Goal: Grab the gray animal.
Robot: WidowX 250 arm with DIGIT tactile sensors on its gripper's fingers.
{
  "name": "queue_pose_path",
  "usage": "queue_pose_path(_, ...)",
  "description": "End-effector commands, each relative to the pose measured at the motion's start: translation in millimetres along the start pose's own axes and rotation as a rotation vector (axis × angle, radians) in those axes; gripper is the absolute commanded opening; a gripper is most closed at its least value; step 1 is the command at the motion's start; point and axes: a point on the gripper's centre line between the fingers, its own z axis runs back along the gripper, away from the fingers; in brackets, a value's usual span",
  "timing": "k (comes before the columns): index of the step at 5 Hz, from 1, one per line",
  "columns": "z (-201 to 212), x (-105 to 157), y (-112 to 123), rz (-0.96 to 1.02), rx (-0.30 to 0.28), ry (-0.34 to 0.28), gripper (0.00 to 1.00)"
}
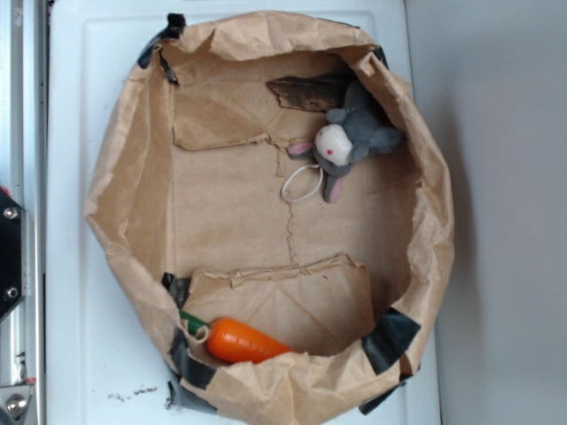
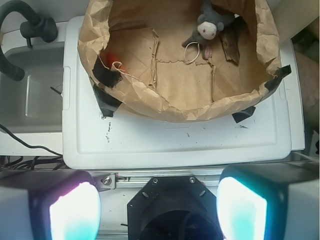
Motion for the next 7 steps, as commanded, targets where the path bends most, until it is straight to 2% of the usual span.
queue_pose_path(1, 0.0, 0.0, 0.0, 0.000, 0.000, 0.000, 1.00)
queue_pose_path(2, -20.1, 48.4, 9.4, 0.140, -0.067, -0.098, 1.00)
queue_pose_path(3, -50.2, 96.5, 18.3, 0.084, -0.014, -0.139, 1.00)
queue_pose_path(4, -82.5, 141.0, 41.2, 0.199, 0.013, -0.079, 1.00)
queue_pose_path(7, -82.5, 141.0, 41.2, 0.199, 0.013, -0.079, 1.00)
